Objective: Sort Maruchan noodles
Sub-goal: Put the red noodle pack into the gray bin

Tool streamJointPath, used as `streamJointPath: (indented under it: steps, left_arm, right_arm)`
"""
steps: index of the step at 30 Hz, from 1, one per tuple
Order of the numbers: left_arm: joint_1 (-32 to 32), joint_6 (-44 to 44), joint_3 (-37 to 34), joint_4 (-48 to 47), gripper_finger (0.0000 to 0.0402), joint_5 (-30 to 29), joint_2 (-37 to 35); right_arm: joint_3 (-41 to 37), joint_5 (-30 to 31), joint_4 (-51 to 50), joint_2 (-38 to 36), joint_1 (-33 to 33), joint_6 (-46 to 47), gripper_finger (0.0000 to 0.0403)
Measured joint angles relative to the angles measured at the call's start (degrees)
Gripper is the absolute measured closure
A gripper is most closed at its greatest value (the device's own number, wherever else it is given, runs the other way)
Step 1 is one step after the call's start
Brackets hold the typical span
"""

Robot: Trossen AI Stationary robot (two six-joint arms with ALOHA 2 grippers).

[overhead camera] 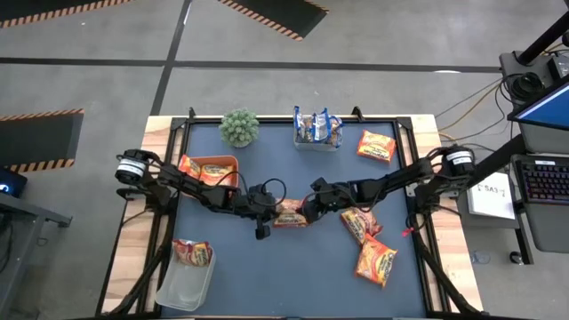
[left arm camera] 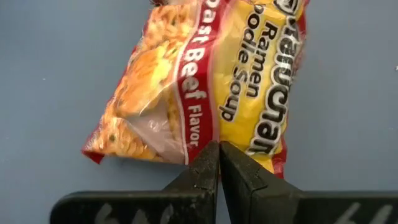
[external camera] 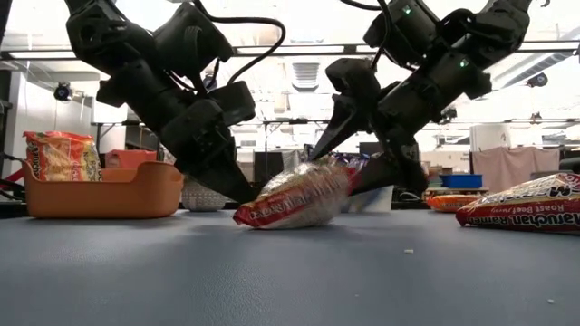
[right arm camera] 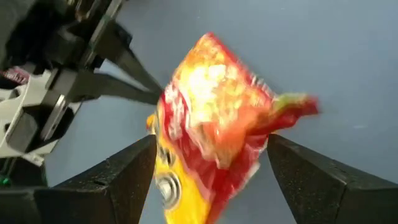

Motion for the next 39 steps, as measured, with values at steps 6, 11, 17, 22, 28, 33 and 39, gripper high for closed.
streamJointPath:
  steps: [6, 11, 17, 22, 28, 33, 39]
  left_arm:
    - [-0.07, -0.63, 0.00, 0.12, 0.0402, 0.02, -0.04]
    - [-0.64, -0.43, 1.40, 0.20, 0.0402, 0.02, -0.90]
    - [-0.86, 5.40, 5.78, 2.20, 0.0402, 0.02, -0.35]
    - [-0.71, 9.24, 7.54, 7.36, 0.0402, -0.46, 4.02]
    - [-0.59, 9.05, 10.03, 8.71, 0.0402, -1.99, 9.85]
    - [-0.59, 9.02, 11.21, 8.73, 0.0402, -2.00, 11.67]
    - [-0.59, 9.18, 11.01, 7.29, 0.0402, -1.95, 10.18]
  right_arm:
    - [-0.13, 1.02, -2.47, -2.85, 0.18, 0.05, 0.0106]
    - [-0.31, 1.01, -3.65, -3.23, 0.35, -0.18, 0.0112]
    - [-0.36, 0.86, -7.53, -4.27, 0.35, -1.76, 0.0124]
    - [-0.71, 1.04, -13.18, -7.84, 0.35, -3.52, 0.0134]
    - [-3.57, 3.74, -12.25, -11.39, 1.50, -3.87, 0.0136]
    - [-7.81, 3.74, -5.73, -10.86, 2.01, 0.40, 0.0136]
    - [-11.41, 3.42, 4.73, -6.93, 2.01, 3.99, 0.0131]
